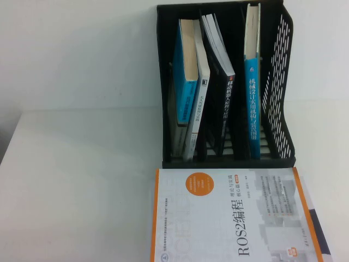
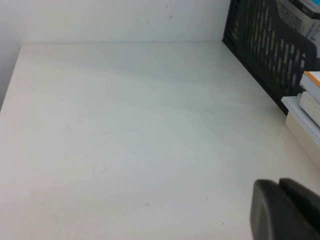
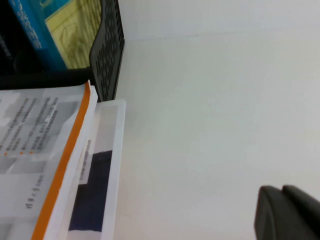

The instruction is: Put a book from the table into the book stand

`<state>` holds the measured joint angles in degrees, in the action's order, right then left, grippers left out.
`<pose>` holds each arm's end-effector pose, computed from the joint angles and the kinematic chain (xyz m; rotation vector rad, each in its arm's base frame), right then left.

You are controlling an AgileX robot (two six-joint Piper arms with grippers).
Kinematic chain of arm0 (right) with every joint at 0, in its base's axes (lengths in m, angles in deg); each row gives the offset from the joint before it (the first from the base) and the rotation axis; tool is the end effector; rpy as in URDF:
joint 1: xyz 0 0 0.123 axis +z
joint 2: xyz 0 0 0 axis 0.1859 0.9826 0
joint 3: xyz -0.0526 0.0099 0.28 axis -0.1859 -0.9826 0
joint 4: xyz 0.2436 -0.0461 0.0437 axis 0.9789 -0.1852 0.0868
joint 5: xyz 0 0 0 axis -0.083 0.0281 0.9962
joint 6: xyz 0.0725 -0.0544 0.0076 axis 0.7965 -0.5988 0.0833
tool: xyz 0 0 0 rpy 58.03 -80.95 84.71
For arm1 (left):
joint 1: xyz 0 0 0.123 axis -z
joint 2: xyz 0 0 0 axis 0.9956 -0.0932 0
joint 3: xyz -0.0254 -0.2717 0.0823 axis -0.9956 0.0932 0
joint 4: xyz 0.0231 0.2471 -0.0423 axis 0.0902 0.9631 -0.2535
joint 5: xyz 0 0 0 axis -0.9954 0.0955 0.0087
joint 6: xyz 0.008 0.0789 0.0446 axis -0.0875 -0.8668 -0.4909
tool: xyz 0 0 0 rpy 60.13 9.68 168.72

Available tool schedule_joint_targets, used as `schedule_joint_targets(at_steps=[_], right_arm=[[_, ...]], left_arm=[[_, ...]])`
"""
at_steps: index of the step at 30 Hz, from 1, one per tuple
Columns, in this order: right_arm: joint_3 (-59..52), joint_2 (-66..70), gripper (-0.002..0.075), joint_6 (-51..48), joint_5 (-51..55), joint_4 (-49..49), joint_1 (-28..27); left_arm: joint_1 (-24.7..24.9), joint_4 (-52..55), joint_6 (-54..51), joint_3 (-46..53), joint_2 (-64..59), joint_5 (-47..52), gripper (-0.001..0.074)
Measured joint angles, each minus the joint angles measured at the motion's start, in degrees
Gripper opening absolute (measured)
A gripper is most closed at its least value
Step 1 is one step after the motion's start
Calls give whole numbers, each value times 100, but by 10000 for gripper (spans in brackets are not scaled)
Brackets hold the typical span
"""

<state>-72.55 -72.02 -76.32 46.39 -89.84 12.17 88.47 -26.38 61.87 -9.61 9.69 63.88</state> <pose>0.0530 0.0010 0.1751 0.0417 1.8467 0.0625 0.0519 -0.0170 0.1795 0.0387 1.8093 -0.2817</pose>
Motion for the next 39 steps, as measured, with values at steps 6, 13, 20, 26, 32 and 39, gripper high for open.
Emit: schedule_joint_targets(at_steps=[6,13,20,26,32,39], right_arm=[[0,0,-4,0,0,0,0],[0,0,-4,0,0,0,0],[0,0,-4,0,0,0,0],[0,0,-4,0,0,0,0],[0,0,-4,0,0,0,0],[0,0,-4,0,0,0,0]], left_arm=[[0,0,0,0,0,0,-4],[0,0,0,0,0,0,-4],[0,0,0,0,0,0,-4],[0,0,-23,0,0,0,-4],[0,0,-177,0,0,0,-4],[0,0,-221,0,0,0,-4]])
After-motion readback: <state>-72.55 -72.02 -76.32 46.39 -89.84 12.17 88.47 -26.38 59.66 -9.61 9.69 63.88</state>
